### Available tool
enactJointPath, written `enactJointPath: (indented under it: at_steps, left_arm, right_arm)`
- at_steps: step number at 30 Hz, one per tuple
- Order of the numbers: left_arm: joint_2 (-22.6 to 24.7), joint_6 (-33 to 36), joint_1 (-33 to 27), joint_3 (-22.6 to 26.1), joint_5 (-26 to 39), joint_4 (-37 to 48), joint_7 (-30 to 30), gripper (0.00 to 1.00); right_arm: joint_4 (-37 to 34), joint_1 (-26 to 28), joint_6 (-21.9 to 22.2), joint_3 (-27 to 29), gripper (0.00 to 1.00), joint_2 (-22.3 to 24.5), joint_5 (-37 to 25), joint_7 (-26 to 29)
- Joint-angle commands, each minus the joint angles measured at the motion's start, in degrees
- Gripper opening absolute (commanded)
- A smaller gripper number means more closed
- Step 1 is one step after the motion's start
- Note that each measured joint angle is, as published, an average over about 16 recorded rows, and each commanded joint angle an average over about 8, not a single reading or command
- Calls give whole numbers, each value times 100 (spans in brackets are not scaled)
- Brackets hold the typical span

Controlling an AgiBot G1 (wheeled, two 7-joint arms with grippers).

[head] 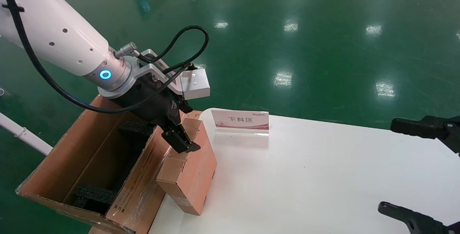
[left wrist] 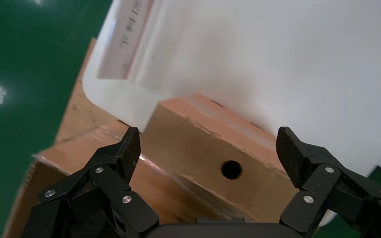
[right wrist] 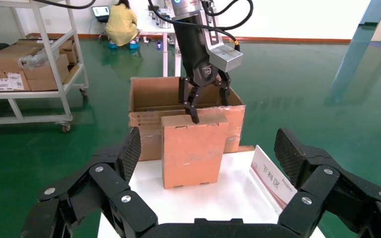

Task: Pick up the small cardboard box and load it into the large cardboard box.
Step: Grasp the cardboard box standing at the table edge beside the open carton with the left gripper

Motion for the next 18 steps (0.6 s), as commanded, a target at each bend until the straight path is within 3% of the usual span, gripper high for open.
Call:
enactJointPath:
  at_steps: [1,10,18]
  left_arm:
    - [-1,-7,-186,247,-81,-2,-185,100]
    - [22,-48,-574,1185,-389,27,-935,100]
    - [37,-119,-831,1631,-569,14,-1314,100]
  right_arm:
    - [0,0,0,-1,100,0,1,0]
    - [0,1,2,-4,100,2,3,-2]
    - [0,2,3,-8,100,3,5,-4]
